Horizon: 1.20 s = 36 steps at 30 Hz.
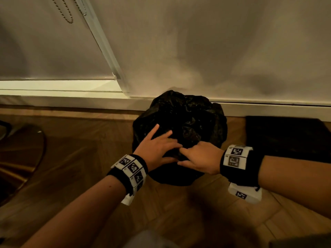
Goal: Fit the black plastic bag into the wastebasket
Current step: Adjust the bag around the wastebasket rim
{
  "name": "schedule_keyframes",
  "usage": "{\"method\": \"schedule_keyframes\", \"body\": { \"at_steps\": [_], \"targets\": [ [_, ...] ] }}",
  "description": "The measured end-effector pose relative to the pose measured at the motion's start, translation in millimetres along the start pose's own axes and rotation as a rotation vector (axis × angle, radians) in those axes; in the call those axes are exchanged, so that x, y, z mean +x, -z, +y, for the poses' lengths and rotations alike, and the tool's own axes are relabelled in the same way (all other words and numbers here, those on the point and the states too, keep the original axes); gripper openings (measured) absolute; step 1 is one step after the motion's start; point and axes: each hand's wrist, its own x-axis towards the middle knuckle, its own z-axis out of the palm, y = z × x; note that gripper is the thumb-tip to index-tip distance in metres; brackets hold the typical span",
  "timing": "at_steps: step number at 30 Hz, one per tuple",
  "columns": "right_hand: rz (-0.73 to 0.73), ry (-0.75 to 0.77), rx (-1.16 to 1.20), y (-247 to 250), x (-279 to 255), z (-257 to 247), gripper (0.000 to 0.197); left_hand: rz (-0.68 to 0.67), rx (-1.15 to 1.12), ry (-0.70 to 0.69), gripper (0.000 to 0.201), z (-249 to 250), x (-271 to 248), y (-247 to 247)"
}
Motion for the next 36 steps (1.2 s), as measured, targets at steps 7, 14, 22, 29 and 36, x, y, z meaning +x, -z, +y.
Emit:
{"method": "schedule_keyframes", "body": {
  "at_steps": [7, 14, 22, 29, 36],
  "targets": [
    [-0.249, 0.010, -0.203, 18, -16, 31, 0.033, -0.011, 0.062, -0.008, 0.033, -16, -13, -8],
    [-0.320, -0.062, -0.463, 31, -12, 50, 0.076, 0.051, 0.154, -0.077, 0.031, -3, -21, -9],
    [-0.268, 0.048, -0.065, 23, -9, 20, 0.039, 0.093, 0.047, -0.089, 0.028, 9, -11, -7],
    [-0.380, 0.083, -0.323, 39, -11, 49, 0.050, 0.053, 0.105, 0.041, 0.016, -13, -22, -7],
    [-0.196, 0.018, 0.086, 19, -2, -10, 0.049, 0.109, 0.020, -0.024, 0.031, 25, -12, -10]
  ]
}}
